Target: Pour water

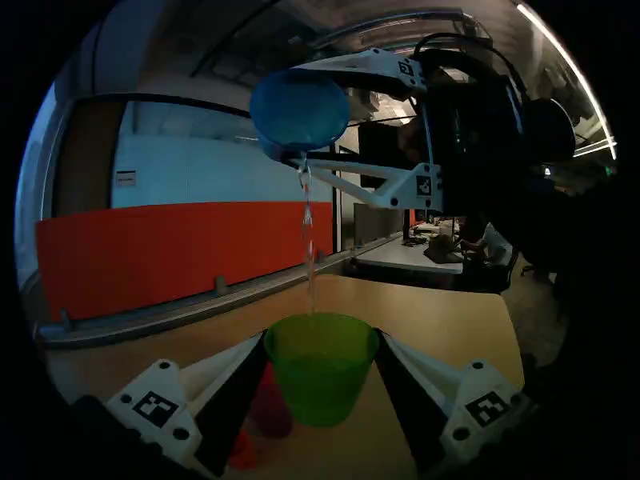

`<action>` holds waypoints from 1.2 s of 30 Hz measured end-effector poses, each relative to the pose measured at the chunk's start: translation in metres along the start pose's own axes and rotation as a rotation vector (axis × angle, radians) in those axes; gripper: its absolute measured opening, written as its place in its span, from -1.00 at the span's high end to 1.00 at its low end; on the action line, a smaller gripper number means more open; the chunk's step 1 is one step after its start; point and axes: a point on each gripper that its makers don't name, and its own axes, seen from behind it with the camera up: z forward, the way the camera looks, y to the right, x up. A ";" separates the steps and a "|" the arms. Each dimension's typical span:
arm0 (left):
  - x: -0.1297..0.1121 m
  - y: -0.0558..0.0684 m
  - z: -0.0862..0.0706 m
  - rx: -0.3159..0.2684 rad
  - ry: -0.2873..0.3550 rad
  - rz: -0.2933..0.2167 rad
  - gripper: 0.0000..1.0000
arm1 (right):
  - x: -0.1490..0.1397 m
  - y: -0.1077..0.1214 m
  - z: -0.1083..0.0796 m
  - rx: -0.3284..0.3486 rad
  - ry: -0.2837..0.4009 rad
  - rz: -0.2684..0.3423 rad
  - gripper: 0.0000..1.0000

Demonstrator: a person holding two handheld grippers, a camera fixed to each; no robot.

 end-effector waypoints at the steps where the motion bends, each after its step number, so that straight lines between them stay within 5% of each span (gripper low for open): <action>1: 0.000 0.000 0.000 -0.001 0.000 0.000 -0.78 | 0.001 0.000 0.000 -0.001 0.001 -0.005 -0.84; 21: 0.001 0.000 0.003 -0.001 0.000 0.004 -0.78 | 0.013 0.003 0.000 -0.009 0.015 -0.106 -0.84; 30: 0.001 -0.001 0.003 0.002 0.000 0.006 -0.79 | 0.012 0.001 -0.001 -0.006 0.016 -0.059 -0.84; 36: 0.003 0.000 0.002 0.001 0.003 0.007 -0.79 | 0.008 0.000 -0.004 -0.006 0.018 0.047 -0.84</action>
